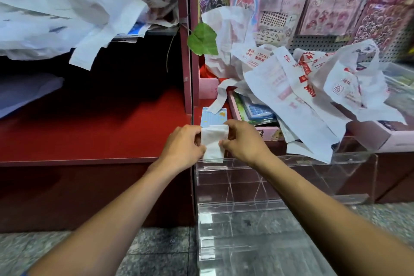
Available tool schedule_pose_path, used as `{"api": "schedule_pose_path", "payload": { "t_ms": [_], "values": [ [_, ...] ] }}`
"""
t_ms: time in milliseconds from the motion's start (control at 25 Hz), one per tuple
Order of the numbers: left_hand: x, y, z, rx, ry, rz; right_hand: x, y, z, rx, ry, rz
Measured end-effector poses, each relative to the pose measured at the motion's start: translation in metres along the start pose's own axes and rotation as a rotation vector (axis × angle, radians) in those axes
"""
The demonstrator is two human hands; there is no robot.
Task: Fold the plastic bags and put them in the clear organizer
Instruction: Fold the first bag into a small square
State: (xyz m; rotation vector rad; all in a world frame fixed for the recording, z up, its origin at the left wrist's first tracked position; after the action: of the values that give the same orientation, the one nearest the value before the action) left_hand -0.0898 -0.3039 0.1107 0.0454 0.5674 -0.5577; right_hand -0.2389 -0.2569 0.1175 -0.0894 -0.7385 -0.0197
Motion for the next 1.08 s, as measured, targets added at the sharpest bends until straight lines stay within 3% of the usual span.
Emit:
{"api": "schedule_pose_path", "payload": {
  "t_ms": [200, 400, 600, 1080],
  "values": [
    [-0.004, 0.002, 0.002, -0.030, 0.158, -0.089, -0.003, -0.004, -0.007, 0.051, 0.217, -0.006],
    [-0.003, 0.002, 0.001, -0.015, 0.036, -0.081, -0.003, -0.003, -0.004, 0.005, 0.221, -0.003],
    [-0.006, 0.002, -0.005, 0.012, -0.048, -0.103, 0.002, 0.000, -0.008, 0.011, 0.396, 0.016],
    [-0.009, 0.007, 0.001, 0.124, -0.043, -0.045, 0.009, 0.019, 0.008, -0.006, 0.292, 0.018]
  ]
}}
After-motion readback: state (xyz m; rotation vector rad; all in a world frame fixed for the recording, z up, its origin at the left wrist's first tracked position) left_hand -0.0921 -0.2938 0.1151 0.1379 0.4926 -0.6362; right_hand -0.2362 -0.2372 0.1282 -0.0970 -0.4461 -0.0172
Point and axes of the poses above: each hand's wrist, its own y-axis away from the middle knuckle, its own z-axis out of the back of the hand, x = y × z, the point moved 6 cm from there along -y, towards the middle knuckle, and after that the axes turned 10 degrees about x, right-handed, at the moved point
